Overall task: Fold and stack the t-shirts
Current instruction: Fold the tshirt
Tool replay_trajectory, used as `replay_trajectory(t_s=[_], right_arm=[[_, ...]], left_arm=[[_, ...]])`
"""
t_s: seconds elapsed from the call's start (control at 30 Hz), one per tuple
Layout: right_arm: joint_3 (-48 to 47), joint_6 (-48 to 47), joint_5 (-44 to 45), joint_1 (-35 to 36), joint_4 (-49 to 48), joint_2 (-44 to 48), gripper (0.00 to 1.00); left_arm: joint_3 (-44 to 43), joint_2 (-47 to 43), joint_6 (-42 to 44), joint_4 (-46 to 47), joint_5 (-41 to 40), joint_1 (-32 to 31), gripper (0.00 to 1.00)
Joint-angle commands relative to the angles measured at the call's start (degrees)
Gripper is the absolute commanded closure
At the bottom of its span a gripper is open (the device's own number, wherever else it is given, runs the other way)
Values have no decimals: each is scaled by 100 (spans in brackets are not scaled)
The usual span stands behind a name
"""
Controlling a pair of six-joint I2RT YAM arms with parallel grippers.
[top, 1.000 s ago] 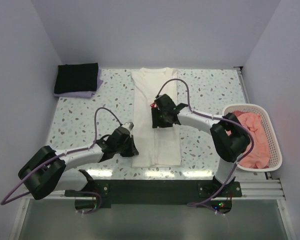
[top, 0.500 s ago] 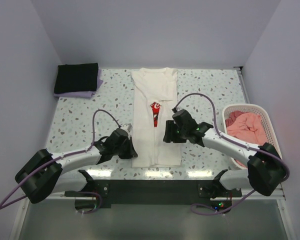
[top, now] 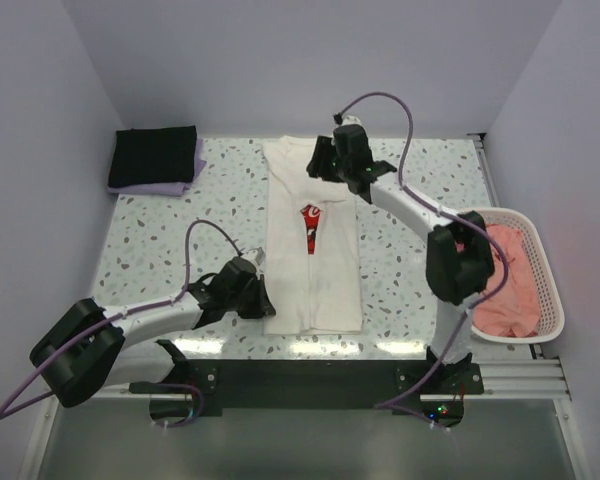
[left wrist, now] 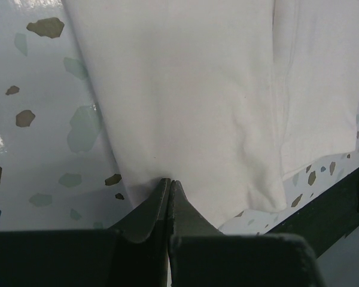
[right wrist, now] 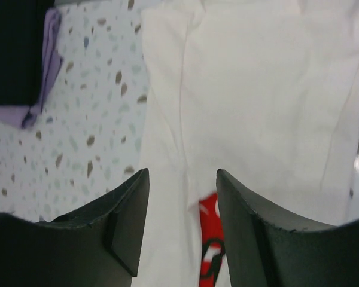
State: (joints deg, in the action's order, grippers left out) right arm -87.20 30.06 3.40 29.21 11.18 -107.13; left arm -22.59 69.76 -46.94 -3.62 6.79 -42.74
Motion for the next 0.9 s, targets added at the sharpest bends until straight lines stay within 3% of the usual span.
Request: replay_trajectory(t_s=[0.0, 0.07, 0.2, 0.33, 0.53, 0.63, 0.67, 0.87], right_arm=[[-1801, -493, -331, -363, -573, -1368, 48], [-2918, -449, -839, -477, -704, -2344, 48], [-4713, -572, -964, -487, -380, -3742, 48], [-4825, -484, -999, -487, -635, -4044, 49], [-3508, -257, -630, -495, 181, -2447, 51], [-2192, 120, -761, -495, 657, -1129, 50], [-1309, 166, -866, -487, 692, -734, 50], [2182, 553, -1342, -215, 832, 1658, 49]], left_arm=[[176, -59, 18, -201, 51, 29, 100], [176, -50, 9, -209, 60, 20, 100], [141, -6, 1, -315, 51, 20, 100], [150, -41, 0, -438, 68, 20, 100], [-70, -577, 184, -684, -37, 55, 96], [-237, -674, 273, -833, 50, 73, 92], [-255, -735, 255, -842, 94, 82, 90], [-211, -964, 176, -1202, 112, 108, 69]])
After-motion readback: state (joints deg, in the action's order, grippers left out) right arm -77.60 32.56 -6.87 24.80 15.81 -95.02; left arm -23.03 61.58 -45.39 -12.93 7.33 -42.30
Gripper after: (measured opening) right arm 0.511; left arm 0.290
